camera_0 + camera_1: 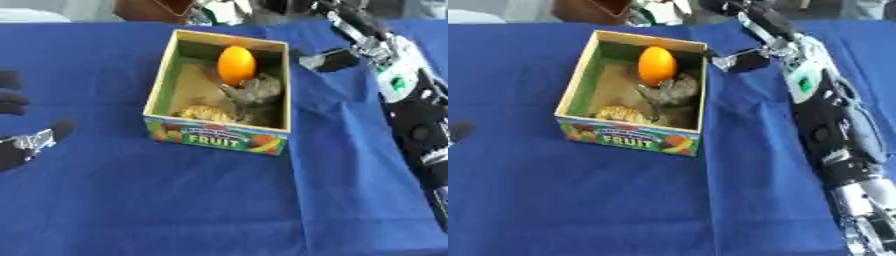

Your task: Pick up objects on the table and place them in the box.

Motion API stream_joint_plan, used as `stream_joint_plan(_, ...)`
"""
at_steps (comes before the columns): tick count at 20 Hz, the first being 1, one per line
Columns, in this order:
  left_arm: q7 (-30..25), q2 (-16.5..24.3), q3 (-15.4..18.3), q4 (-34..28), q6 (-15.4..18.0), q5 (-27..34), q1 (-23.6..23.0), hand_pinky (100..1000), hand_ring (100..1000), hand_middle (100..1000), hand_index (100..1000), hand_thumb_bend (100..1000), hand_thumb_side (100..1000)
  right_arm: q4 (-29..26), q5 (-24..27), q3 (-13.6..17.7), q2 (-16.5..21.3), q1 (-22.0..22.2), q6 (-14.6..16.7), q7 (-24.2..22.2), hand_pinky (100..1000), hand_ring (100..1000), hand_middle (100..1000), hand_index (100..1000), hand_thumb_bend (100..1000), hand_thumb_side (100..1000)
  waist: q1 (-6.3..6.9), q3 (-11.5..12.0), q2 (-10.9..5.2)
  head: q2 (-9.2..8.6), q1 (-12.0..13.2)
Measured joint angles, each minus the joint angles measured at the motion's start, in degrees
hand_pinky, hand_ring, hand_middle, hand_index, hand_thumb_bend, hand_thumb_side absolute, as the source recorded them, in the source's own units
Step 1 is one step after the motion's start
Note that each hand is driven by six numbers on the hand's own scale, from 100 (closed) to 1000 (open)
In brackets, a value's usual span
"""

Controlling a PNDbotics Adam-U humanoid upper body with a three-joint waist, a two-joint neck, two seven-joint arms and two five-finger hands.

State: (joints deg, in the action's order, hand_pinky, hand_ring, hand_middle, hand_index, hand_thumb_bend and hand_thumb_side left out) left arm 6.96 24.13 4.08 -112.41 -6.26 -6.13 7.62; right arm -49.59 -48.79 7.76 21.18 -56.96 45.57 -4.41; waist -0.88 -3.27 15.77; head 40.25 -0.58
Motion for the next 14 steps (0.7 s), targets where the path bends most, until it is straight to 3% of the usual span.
stream_joint_plan(8,0.9,0.0,0.7,0.2,0.0,-0.1,0.0,609,606,635,754,860,218,-7.7,7.5,0.1,6.6,10.2,0.7,7.5,772,959,805,974,125,284,-0.68,-0.7,0.47,-0.47,1.2)
stream_joint_plan(14,2.3,-0.3,1.1,0.3,0.3,-0.1,0.0,603,603,631,752,859,212,-14.6,13.1,1.5,7.1,19.1,-2.4,12.4,758,950,788,963,100,288,-0.93,-1.0,0.82,-0.55,2.1)
